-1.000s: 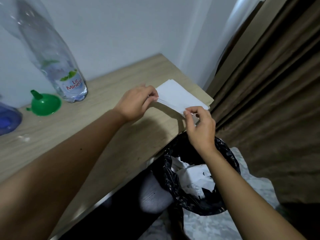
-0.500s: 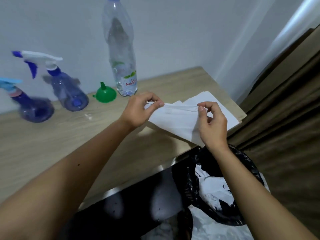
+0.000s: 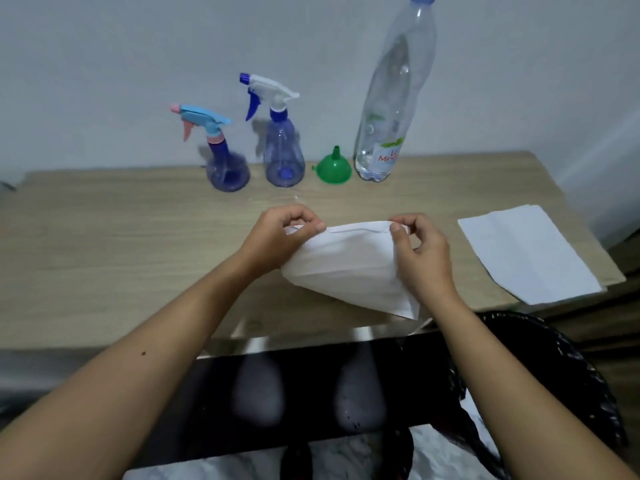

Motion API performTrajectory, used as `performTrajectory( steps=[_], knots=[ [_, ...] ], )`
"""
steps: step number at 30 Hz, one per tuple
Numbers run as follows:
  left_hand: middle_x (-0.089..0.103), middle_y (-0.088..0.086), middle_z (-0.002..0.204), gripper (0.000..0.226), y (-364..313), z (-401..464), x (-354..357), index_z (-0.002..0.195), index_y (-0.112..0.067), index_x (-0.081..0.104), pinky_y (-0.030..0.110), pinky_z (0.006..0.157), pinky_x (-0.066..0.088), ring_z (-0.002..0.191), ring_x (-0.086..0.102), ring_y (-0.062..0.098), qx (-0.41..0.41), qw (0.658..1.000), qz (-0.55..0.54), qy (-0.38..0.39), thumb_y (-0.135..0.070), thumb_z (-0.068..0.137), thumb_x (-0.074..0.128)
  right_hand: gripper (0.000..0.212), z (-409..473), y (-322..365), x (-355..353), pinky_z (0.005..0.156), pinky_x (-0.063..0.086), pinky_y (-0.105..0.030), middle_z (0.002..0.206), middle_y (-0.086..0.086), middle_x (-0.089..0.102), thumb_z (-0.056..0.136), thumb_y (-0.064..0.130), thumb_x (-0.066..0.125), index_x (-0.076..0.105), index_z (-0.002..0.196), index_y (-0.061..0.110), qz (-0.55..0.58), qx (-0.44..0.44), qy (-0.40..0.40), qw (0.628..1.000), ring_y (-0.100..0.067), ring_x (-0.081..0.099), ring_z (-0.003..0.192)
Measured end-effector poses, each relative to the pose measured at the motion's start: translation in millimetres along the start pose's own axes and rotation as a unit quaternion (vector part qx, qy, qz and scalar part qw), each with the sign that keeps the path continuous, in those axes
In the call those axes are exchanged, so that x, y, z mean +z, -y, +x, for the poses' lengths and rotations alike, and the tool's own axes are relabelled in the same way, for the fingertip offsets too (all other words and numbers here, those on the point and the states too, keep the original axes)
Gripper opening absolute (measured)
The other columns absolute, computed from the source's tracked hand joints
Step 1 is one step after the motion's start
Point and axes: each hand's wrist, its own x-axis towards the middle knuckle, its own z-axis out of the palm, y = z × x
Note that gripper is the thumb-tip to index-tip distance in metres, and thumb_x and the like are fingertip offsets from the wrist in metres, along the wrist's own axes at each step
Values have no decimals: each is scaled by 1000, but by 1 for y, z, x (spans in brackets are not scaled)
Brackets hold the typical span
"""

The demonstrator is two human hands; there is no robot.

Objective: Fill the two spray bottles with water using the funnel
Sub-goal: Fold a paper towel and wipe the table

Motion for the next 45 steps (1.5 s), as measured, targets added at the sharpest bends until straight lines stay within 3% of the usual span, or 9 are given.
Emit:
performTrajectory(
  steps=[5,11,14,17,21,25,28,32,45],
  knots=[
    [76,-26,90,9,17,-12,-18,89,-27,77,10,60,49,80,65,-10,-56,998,-14,15,-23,92,85,11,11,-5,27,80,50,-26,93,21,72,99,19,64,72,98,26,-20,9,50,999,6,63,88],
    [77,-15,102,15,37,-16,-3,101,-28,79,30,88,56,95,70,9,-72,993,88,5,-23,88,85,12,17,-29,36,70,41,-27,75,21,60,97,16,68,72,95,27,-109,-19,82,990,-1,54,64],
    [71,-12,122,34,51,-21,6,124,-24,74,30,101,50,114,63,11,38,979,201,-16,-32,92,81,10,18,-42,32,77,45,-32,80,20,57,95,13,69,73,96,22,-149,-51,92,983,-7,53,72],
    [66,-4,139,51,57,-27,13,137,-20,70,12,111,35,131,55,14,107,967,230,-11,-51,97,68,16,19,-52,29,89,49,-40,89,20,57,89,6,71,73,99,18,-190,-85,90,974,-16,55,86],
    [47,1,167,76,60,-26,26,155,-18,55,39,133,20,159,35,19,158,934,308,82,-69,98,57,32,10,-56,26,98,51,-47,112,5,64,85,0,70,70,114,13,-189,-150,61,969,-22,59,108],
    [26,5,177,89,63,-21,37,167,-14,36,49,136,5,167,14,21,184,902,361,151,-74,101,40,47,-15,-52,25,117,43,-45,152,-7,54,96,27,64,60,140,9,-191,-184,104,959,-25,50,142],
    [12,7,179,89,69,-20,46,171,-12,21,48,136,1,168,4,22,201,880,391,179,-71,105,33,71,-39,-57,26,130,25,-42,172,-10,26,102,48,50,39,159,7,-288,-189,204,916,-26,23,160],
    [5,7,180,89,76,-20,51,172,-12,12,45,136,0,168,1,20,206,870,408,185,-69,106,29,83,-50,-66,29,133,1,-40,177,-7,-3,103,61,21,11,167,9,-385,-148,265,872,-20,-8,163],
    [0,4,181,90,87,-21,19,173,-14,4,43,136,-1,167,-5,16,161,869,439,162,-72,106,21,84,-29,-50,65,132,-4,-38,177,-5,-5,101,61,14,6,168,10,-407,-185,293,845,-20,-9,163]
  ],
)
